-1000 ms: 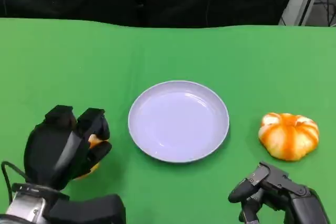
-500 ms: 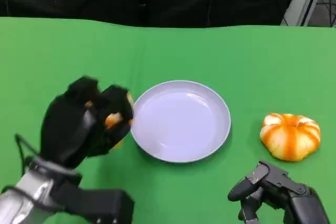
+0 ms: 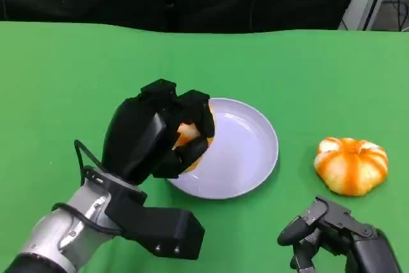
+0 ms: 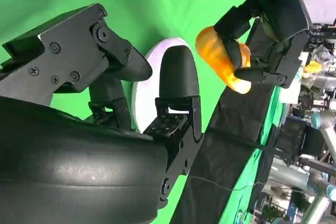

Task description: Grasp the bread from the table and place it into the plate.

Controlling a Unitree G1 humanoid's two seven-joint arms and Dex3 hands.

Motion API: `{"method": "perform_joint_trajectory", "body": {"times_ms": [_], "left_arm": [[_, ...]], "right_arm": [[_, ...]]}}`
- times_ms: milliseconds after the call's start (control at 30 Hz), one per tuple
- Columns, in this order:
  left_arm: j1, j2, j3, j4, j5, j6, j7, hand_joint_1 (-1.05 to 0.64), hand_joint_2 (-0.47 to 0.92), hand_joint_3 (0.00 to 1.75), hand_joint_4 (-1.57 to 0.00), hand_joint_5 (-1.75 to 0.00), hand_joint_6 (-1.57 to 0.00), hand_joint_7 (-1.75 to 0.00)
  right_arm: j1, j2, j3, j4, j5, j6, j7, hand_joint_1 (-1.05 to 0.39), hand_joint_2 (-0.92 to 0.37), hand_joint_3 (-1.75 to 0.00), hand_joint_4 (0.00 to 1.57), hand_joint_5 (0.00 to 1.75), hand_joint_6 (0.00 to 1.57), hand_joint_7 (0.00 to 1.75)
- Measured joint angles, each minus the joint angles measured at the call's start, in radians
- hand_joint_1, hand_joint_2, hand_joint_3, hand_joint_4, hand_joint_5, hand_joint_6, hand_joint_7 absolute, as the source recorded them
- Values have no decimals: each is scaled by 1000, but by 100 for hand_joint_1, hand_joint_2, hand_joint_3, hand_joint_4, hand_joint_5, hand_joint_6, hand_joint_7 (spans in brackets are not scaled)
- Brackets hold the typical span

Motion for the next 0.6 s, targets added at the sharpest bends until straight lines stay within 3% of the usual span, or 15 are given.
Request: {"method": "perform_joint_trajectory", "body": {"times_ms": [200, 433, 467, 533, 600], "left_arm": [[-152, -136, -55, 172, -20, 38, -119, -20, 29, 134, -89, -175, -72, -163], [-201, -186, -73, 211, -37, 84, -197, -23, 35, 126, -86, -175, -73, -159], [-201, -186, -73, 212, -38, 88, -199, -26, 58, 83, -57, -131, -54, -102], [-209, -186, -87, 205, -40, 130, -286, -36, 85, 33, -33, -77, -46, -36], [-216, -186, -117, 197, -29, 196, -398, -39, 90, 23, -27, -65, -44, -22]], "right_arm": [[6, 0, 6, 1, -4, -11, -2, -2, -52, -115, 63, 161, 71, 130], [13, 9, 19, -10, -9, -6, -12, -3, -52, -115, 63, 161, 70, 129], [13, 9, 20, -10, -9, -5, -12, -3, -53, -115, 63, 162, 70, 130], [14, 9, 21, -11, -9, -4, -12, -2, -53, -114, 63, 162, 70, 130], [15, 9, 23, -13, -9, -4, -12, -2, -54, -114, 63, 163, 70, 130]]}}
